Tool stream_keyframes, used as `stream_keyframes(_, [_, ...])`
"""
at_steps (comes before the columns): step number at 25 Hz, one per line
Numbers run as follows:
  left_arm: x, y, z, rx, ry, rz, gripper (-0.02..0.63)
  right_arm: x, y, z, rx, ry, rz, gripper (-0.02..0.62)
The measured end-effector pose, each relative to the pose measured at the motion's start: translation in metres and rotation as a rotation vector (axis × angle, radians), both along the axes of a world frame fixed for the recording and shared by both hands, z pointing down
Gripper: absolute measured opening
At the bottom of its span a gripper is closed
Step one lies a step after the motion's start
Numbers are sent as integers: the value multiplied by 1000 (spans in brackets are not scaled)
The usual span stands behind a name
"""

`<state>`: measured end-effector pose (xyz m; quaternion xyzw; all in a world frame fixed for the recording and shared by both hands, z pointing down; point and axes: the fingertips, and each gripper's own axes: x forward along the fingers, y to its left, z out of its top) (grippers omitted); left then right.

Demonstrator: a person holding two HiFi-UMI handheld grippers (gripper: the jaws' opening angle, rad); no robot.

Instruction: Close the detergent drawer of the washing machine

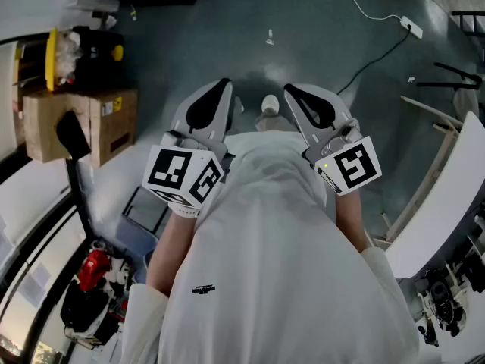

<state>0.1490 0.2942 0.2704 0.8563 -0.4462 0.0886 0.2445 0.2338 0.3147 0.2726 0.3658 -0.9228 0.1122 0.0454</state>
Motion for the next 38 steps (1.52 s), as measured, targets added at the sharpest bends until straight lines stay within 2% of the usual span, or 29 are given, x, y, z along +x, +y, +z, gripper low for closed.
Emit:
stream_keyframes(5, [-15, 25, -10, 3, 9, -5, 17, -6, 25, -3, -24, 54, -9, 2])
stream_keyframes(9, [-33, 31, -16, 7, 24, -18, 17, -17, 25, -20, -34, -20, 15, 2])
stream_keyframes(12, [-55, 29, -23, 21, 37, -49, 17, -39, 15, -30, -40, -68, 8, 2])
stream_keyframes(18, [-104, 23, -23, 32, 53, -99, 17, -86, -14, -39, -20, -62, 12, 2])
stream_keyframes(23, [-139, 22, -24, 42, 76, -114, 15, -110, -17, -37, -20, -30, 25, 2])
stream_keyframes(28, [-169, 22, -24, 49, 107, -118, 17, -134, -10, -29, -56, -43, 51, 2])
stream_keyframes(33, [-189, 20, -12, 18, 100, -74, 17, -151, -2, -21, -70, -67, 105, 2])
stream_keyframes(38, [-204, 14, -10, 8, 109, -65, 17, -166, 1, -14, -104, -75, 132, 2])
